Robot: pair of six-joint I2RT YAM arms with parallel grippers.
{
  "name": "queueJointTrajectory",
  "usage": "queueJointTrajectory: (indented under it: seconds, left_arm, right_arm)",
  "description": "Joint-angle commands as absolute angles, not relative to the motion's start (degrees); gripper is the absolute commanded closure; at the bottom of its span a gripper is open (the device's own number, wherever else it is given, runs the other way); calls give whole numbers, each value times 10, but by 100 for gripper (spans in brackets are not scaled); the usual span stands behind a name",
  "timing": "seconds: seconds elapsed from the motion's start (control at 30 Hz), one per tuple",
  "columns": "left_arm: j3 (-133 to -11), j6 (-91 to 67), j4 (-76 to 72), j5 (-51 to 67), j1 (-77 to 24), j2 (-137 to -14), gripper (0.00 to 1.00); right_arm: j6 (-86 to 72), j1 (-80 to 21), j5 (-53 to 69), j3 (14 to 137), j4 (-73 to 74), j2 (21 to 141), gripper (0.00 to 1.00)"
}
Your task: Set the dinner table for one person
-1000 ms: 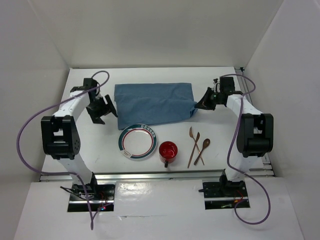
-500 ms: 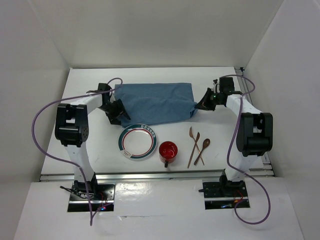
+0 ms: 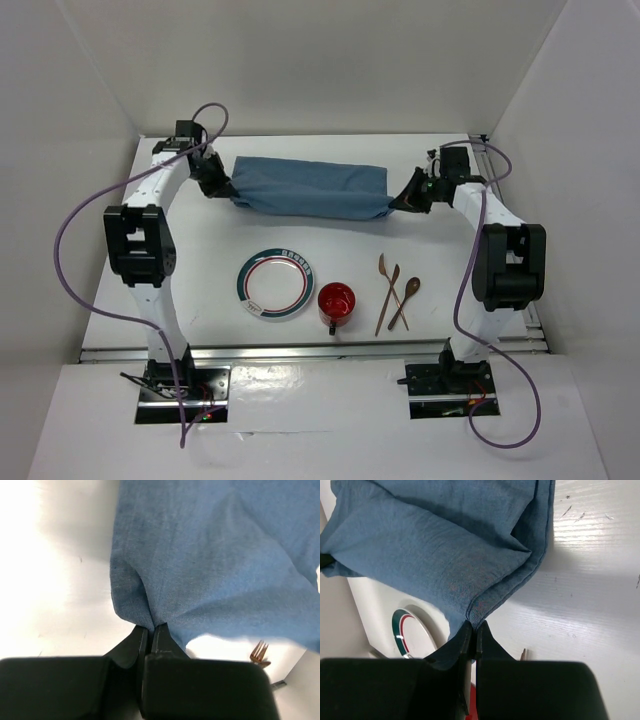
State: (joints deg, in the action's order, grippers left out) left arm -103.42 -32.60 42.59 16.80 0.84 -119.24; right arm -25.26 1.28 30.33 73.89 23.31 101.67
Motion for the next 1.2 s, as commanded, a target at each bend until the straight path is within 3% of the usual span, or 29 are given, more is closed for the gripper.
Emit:
queueJointTrajectory:
  seconds: [0.0, 0.17, 0.2, 0.23, 0.3, 0.33, 0.4, 0.83, 0.9, 0.97, 1.07, 1.17]
  left_arm:
    - [-1036, -292, 479, 143, 11, -1149, 100]
    - [-944, -280, 489, 125, 11, -1115, 100]
    - [-935, -275, 496, 125, 11, -1115, 75]
    - [-926, -275, 496, 125, 17, -1115, 57]
    - [-901, -275, 504, 101, 17, -1108, 27]
    - [-892, -275, 504, 92, 17, -1096, 6]
    - [-869, -282, 497, 66, 17, -1084, 0]
    - [-758, -325, 385, 142, 11, -1099, 4]
    - [-773, -330, 380, 149, 5, -1122, 4]
    - [-781, -330, 380, 149, -5, -1142, 6]
    - [-789, -336, 374, 156, -12, -1156, 15]
    - [-804, -341, 374, 151, -18, -1163, 45]
  right_arm:
    - [-248, 18, 299, 760, 237, 1014, 100]
    - [-248, 12, 304, 713, 237, 998, 100]
    - [-248, 12, 304, 704, 237, 993, 100]
    - [-248, 12, 304, 687, 237, 993, 100]
    - [-248, 12, 291, 677, 243, 993, 89]
    - [-248, 12, 291, 677, 243, 993, 82]
    - [-248, 12, 280, 670, 243, 993, 77]
    - [-248, 12, 252, 653, 248, 998, 73]
    - [-248, 12, 247, 646, 248, 998, 68]
    - [-253, 12, 240, 640, 248, 998, 54]
    - [-253, 12, 225, 628, 248, 998, 37]
    - [-253, 12, 212, 623, 253, 993, 30]
